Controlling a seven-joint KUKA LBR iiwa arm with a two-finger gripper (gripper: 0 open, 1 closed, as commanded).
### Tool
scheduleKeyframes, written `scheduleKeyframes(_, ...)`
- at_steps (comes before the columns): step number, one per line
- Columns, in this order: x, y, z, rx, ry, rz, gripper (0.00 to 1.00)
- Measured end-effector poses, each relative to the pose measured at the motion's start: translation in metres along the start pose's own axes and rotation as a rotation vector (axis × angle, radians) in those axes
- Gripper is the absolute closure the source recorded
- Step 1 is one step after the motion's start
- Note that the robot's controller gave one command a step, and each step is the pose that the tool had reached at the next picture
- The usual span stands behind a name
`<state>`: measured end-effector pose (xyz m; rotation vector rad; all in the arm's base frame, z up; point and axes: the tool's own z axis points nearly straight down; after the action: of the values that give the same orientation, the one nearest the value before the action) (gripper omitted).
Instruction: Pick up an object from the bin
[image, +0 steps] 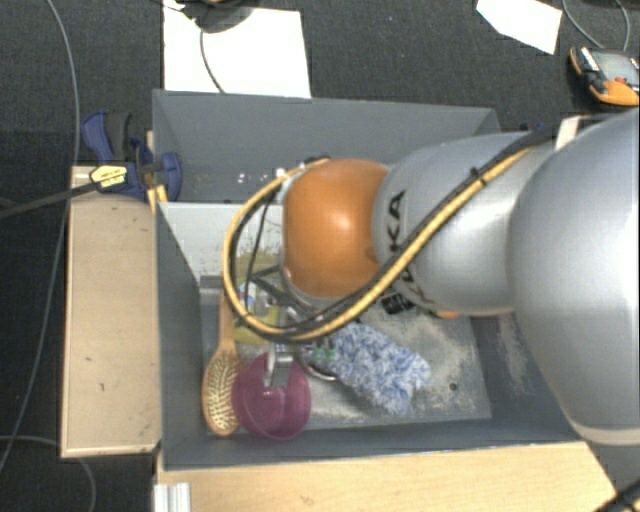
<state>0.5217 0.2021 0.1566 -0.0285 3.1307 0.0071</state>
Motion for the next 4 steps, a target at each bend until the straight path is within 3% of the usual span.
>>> scheduleKeyframes(1, -0.013, 0.018, 0.072, -0.003, -0.001, -0.009, 0.00)
scheduleKeyframes(2, 0.027, 0.003, 0.085, -0.002, -0.009, -0.216, 0.00)
scheduleKeyframes(3, -0.006, 0.018, 0.083, -0.001, -0.014, -0.056, 1.00)
scheduleKeyframes(4, -0.006, 0.018, 0.083, -0.001, -0.014, -0.055, 1.00)
